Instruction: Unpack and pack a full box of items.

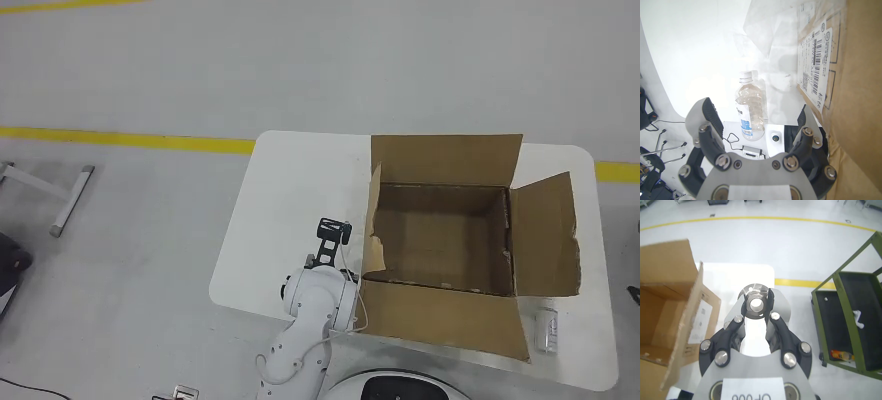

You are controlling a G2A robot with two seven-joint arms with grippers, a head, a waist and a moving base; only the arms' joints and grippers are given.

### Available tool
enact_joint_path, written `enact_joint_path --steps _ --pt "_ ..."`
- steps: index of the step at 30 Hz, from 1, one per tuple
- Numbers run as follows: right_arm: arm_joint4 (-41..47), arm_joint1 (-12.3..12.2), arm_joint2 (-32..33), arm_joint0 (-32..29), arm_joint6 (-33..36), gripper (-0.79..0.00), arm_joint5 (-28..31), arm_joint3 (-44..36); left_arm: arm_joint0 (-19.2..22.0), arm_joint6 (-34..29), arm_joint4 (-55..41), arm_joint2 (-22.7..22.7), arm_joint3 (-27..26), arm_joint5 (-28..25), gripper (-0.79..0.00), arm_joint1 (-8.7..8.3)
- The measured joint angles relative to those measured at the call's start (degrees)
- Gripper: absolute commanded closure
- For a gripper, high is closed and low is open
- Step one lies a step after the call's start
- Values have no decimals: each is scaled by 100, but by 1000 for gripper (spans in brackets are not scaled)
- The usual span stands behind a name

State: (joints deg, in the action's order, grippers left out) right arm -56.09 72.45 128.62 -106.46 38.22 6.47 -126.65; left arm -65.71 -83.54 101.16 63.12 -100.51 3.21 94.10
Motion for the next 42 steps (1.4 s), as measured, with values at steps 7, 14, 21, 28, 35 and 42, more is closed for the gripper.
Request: enact_joint_path --steps 7,14,21,28,35,42 --pt "-554 -18 -281 -436 479 0 418 425 0 0 0 0 0 0 -785 0" --pt "-1014 -48 -740 -458 725 0 660 761 0 0 0 0 0 0 -785 0" --pt "-1251 -75 -1025 -362 891 0 750 1079 0 0 0 0 0 0 -785 0" --pt "-1407 -93 -1187 -276 829 0 723 1333 0 0 0 0 0 0 -785 0" --pt "-1464 -111 -1293 -225 824 0 741 1554 0 0 0 0 0 0 -785 0" --pt "-1533 -130 -1379 -180 845 0 744 1685 0 0 0 0 0 0 -785 0"
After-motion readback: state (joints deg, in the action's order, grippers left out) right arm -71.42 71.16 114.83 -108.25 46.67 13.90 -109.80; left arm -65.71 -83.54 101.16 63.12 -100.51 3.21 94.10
